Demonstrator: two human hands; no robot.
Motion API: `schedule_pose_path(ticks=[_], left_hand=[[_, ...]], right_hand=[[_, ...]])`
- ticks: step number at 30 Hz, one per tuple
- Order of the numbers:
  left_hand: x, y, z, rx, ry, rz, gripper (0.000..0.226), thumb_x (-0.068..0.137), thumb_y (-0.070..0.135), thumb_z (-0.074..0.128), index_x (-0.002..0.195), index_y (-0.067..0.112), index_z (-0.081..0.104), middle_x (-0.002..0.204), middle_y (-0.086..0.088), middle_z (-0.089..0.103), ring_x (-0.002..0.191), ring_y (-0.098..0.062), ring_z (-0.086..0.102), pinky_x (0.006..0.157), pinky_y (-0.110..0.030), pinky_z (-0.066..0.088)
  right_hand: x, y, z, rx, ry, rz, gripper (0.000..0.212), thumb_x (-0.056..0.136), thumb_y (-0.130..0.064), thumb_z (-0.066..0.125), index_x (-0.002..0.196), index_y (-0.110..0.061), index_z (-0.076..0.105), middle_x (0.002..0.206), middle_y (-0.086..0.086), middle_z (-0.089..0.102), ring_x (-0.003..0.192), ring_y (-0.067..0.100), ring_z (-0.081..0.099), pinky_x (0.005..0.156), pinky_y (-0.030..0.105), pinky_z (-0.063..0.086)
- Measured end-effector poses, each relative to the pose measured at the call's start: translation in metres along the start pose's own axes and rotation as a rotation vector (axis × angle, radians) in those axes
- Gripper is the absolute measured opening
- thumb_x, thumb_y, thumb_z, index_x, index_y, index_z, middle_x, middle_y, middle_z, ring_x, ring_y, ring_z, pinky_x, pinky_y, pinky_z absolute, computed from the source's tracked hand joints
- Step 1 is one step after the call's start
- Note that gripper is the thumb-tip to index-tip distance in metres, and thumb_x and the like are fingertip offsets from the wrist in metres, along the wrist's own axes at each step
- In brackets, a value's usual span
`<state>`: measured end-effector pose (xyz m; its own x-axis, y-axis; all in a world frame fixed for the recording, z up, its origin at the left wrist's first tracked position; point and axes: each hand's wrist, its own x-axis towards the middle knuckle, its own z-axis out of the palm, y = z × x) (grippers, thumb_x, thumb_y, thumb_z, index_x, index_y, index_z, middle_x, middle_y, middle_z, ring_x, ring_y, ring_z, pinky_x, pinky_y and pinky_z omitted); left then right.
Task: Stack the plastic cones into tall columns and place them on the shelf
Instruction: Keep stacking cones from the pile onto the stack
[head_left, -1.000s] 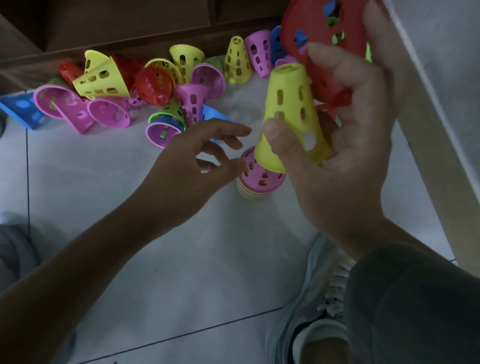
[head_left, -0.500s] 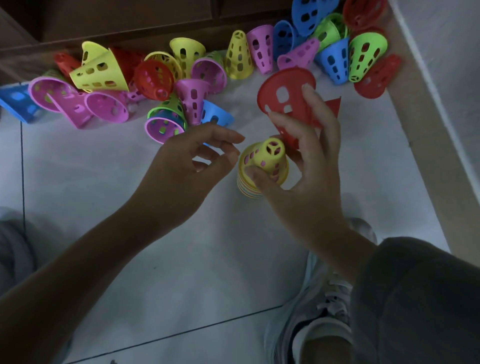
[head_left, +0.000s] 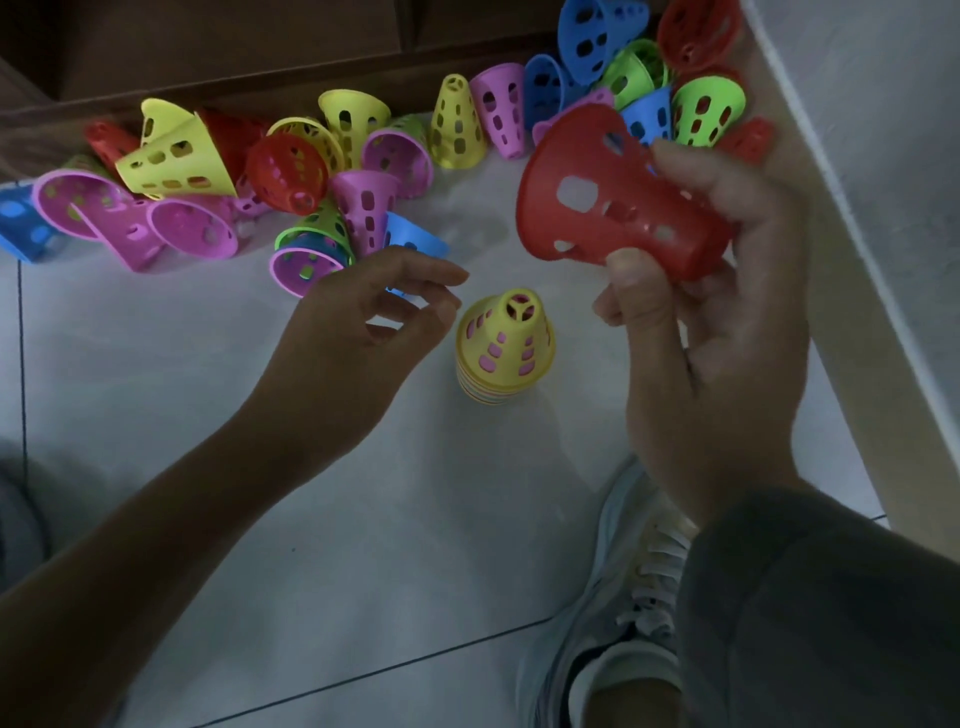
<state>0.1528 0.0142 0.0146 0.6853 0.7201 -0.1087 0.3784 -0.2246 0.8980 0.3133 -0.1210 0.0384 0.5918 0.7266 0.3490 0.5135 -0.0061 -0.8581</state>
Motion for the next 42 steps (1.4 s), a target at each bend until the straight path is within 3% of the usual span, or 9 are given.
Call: schedule_pose_path(ticks=[4, 8, 14, 20, 25, 30, 34, 37, 42], left_hand=[[0.002, -0.003, 0.000, -0.008, 0.024, 0.006, 0.023, 0.096, 0.013, 0.065, 0.107, 0.034, 0.067, 0.101, 0.008, 0.071, 0.086, -0.009, 0.066, 0.075, -0.019, 0.055], [0.004, -0.005, -0.002, 0.000, 0.029, -0.005, 0.024, 0.096, 0.012, 0.064, 0.106, 0.034, 0.066, 0.097, 0.010, 0.069, 0.084, -0.005, 0.065, 0.074, -0.015, 0.054], [0.007, -0.012, -0.007, 0.049, 0.064, -0.055, 0.021, 0.095, 0.021, 0.065, 0.112, 0.034, 0.068, 0.103, 0.012, 0.070, 0.090, -0.007, 0.067, 0.079, -0.018, 0.056], [0.017, -0.014, -0.011, 0.067, 0.088, -0.082, 0.022, 0.095, 0.021, 0.065, 0.117, 0.023, 0.071, 0.107, 0.010, 0.071, 0.092, -0.008, 0.068, 0.081, -0.015, 0.053], [0.035, -0.017, -0.009, 0.150, 0.111, -0.030, 0.021, 0.096, 0.019, 0.064, 0.115, 0.020, 0.071, 0.110, 0.008, 0.071, 0.092, -0.004, 0.066, 0.074, -0.004, 0.046], [0.062, -0.039, -0.005, 0.349, 0.098, 0.033, 0.029, 0.092, 0.020, 0.068, 0.120, 0.015, 0.068, 0.116, 0.000, 0.063, 0.099, -0.015, 0.061, 0.082, -0.024, 0.048], [0.083, -0.065, -0.002, 0.608, 0.054, 0.122, 0.045, 0.085, 0.023, 0.077, 0.126, 0.016, 0.061, 0.128, -0.008, 0.058, 0.121, -0.029, 0.051, 0.101, -0.032, 0.033], [0.092, -0.076, -0.001, 0.687, 0.007, 0.076, 0.055, 0.082, 0.028, 0.078, 0.131, 0.018, 0.056, 0.137, -0.008, 0.052, 0.132, -0.034, 0.042, 0.107, -0.040, 0.034], [0.107, -0.076, -0.001, 0.767, 0.017, 0.125, 0.036, 0.086, 0.021, 0.077, 0.117, 0.009, 0.064, 0.114, -0.013, 0.063, 0.111, -0.031, 0.055, 0.107, -0.046, 0.038]], right_hand=[[0.000, -0.006, -0.008, -0.034, -0.030, -0.057, 0.037, 0.100, -0.025, 0.056, 0.132, -0.011, 0.044, 0.130, 0.001, 0.052, 0.116, 0.019, 0.061, 0.080, 0.014, 0.051], [0.000, -0.002, -0.011, -0.208, -0.163, -0.080, 0.043, 0.100, -0.031, 0.054, 0.134, -0.004, 0.051, 0.127, 0.006, 0.058, 0.114, 0.012, 0.058, 0.085, 0.006, 0.045], [-0.001, 0.007, 0.001, -0.399, -0.415, 0.000, 0.056, 0.099, -0.053, 0.045, 0.145, -0.020, 0.044, 0.132, 0.000, 0.060, 0.114, 0.017, 0.061, 0.090, 0.042, 0.058], [0.003, 0.017, 0.006, -0.381, -0.448, 0.030, 0.057, 0.098, -0.058, 0.038, 0.143, -0.023, 0.046, 0.125, -0.008, 0.061, 0.103, 0.004, 0.054, 0.084, 0.021, 0.047], [0.021, 0.044, -0.003, -0.376, -0.350, 0.095, 0.049, 0.100, -0.055, 0.041, 0.134, -0.022, 0.055, 0.121, -0.008, 0.063, 0.105, 0.008, 0.058, 0.086, 0.032, 0.054], [0.047, 0.081, -0.018, -0.475, -0.314, 0.083, 0.044, 0.101, -0.050, 0.049, 0.129, -0.017, 0.057, 0.117, -0.003, 0.063, 0.111, 0.015, 0.056, 0.086, 0.035, 0.052], [0.064, 0.116, -0.025, -0.690, -0.432, 0.158, 0.058, 0.093, -0.045, 0.064, 0.139, -0.014, 0.049, 0.132, 0.009, 0.052, 0.125, 0.025, 0.043, 0.096, 0.030, 0.038], [0.073, 0.136, -0.028, -0.787, -0.533, 0.170, 0.073, 0.088, -0.046, 0.070, 0.146, -0.014, 0.042, 0.144, 0.012, 0.043, 0.135, 0.030, 0.037, 0.105, 0.044, 0.045], [0.084, 0.157, -0.026, -0.876, -0.643, 0.191, 0.081, 0.087, -0.042, 0.074, 0.152, -0.016, 0.034, 0.158, 0.010, 0.030, 0.145, 0.031, 0.028, 0.108, 0.047, 0.042]])
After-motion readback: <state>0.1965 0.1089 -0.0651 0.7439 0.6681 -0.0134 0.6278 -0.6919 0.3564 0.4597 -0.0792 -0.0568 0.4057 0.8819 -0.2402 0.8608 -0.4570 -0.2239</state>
